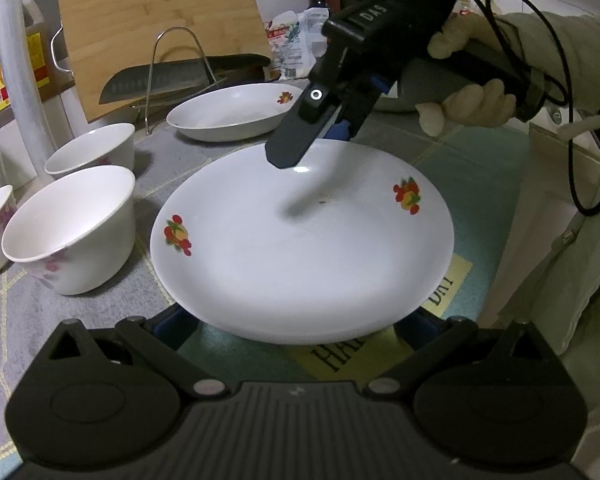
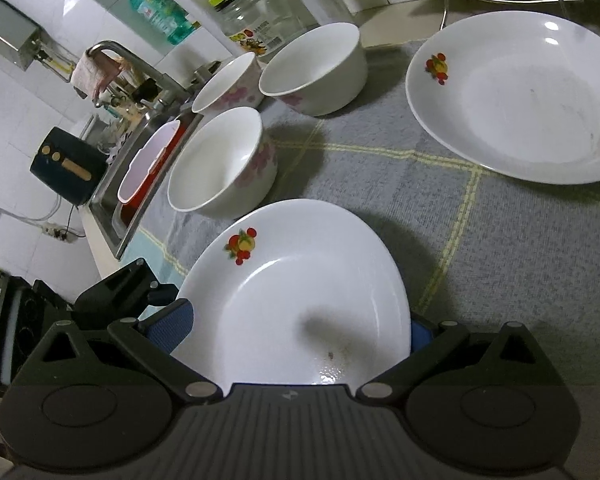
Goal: Organize plates and bowls
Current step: 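Lift the white plate with the right gripper and carry it toward the stained plate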
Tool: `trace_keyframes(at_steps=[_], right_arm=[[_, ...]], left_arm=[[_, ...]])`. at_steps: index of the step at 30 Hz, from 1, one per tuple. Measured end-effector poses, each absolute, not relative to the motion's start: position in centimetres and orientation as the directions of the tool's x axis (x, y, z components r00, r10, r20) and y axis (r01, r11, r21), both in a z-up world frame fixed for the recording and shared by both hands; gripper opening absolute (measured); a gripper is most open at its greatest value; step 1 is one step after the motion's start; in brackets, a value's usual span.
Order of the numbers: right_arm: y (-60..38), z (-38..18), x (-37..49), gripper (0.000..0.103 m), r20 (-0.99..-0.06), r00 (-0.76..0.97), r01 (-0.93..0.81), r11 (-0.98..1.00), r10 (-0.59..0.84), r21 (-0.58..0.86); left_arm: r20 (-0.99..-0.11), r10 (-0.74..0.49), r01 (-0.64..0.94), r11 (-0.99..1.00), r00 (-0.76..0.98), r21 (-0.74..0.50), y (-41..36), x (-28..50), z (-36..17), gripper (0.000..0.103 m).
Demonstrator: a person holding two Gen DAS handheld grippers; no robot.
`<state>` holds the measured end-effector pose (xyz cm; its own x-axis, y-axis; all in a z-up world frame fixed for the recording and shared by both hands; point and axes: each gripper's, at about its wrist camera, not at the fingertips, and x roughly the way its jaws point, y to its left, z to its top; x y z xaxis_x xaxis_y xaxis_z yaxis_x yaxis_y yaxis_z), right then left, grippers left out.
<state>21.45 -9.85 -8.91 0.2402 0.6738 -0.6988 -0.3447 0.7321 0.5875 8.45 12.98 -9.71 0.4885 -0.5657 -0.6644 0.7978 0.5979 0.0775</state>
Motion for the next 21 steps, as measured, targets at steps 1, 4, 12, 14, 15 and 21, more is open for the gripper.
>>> trace_keyframes(at_steps=[1,4,12,14,15,21], right_arm=[[-9.7,-8.9,21.4,0.103,-0.703,0.239,-0.349,0.735,0.669,0.581],[-9.5,-8.8,21.3,0.103,-0.712,0.237,-0.365,0.740,0.661,0.566],[-9.5,-8.3,21.0,0.103,-0.719,0.242,-0.385,0.744,0.652,0.545],[-9.6,-8.1,21.0,0.103,-0.717,0.242,-0.390,0.742,0.653,0.545],[-9.6,-8.0,21.0,0.103,-0.717,0.242,-0.391,0.742,0.654,0.544],[-10.5,-7.4,20.9,0.103,-0.712,0.243,-0.412,0.734,0.659,0.540]], left_arm=[[-0.666,-0.564,0.798,0.598,0.488,0.079,12.9,8.5,-9.7,0.103],[-0.668,-0.561,0.798,0.596,0.489,0.084,12.9,8.4,-9.6,0.103],[-0.675,-0.551,0.796,0.599,0.491,0.091,12.6,8.4,-9.4,0.103],[-0.676,-0.548,0.796,0.598,0.493,0.095,12.6,8.4,-9.2,0.103],[-0.676,-0.548,0.796,0.598,0.493,0.095,12.5,8.4,-9.1,0.103],[-0.679,-0.543,0.792,0.603,0.494,0.095,12.0,8.4,-8.5,0.103]])
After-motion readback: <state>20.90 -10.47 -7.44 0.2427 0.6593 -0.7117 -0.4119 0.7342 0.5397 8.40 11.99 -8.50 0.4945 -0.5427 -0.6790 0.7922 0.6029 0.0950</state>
